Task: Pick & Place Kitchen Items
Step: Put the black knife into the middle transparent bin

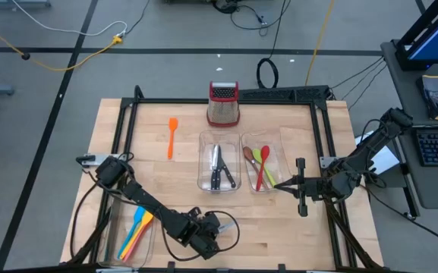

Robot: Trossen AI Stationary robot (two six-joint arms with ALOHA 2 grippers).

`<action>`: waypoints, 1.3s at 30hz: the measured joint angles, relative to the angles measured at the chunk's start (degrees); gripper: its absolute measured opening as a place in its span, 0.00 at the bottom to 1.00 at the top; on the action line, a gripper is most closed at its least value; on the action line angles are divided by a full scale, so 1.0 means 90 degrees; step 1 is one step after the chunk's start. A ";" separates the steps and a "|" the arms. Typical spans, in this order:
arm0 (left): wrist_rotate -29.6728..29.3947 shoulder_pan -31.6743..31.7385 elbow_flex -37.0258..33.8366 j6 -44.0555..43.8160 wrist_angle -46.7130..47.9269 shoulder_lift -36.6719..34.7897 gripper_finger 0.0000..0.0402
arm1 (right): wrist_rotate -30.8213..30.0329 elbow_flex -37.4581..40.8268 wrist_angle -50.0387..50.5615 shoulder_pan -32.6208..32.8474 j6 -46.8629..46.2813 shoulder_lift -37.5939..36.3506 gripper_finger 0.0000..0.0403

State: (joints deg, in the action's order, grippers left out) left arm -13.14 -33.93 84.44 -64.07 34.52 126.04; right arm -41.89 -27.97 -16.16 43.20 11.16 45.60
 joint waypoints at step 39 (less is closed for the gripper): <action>-0.0501 -0.0111 -0.0039 0.1620 0.0194 -0.0034 0.15 | 0.0000 0.0000 0.0000 0.0000 -0.0007 0.0002 0.00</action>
State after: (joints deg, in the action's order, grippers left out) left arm -17.65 -34.93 84.09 -49.49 36.27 125.73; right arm -41.89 -27.97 -16.16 43.20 11.09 45.63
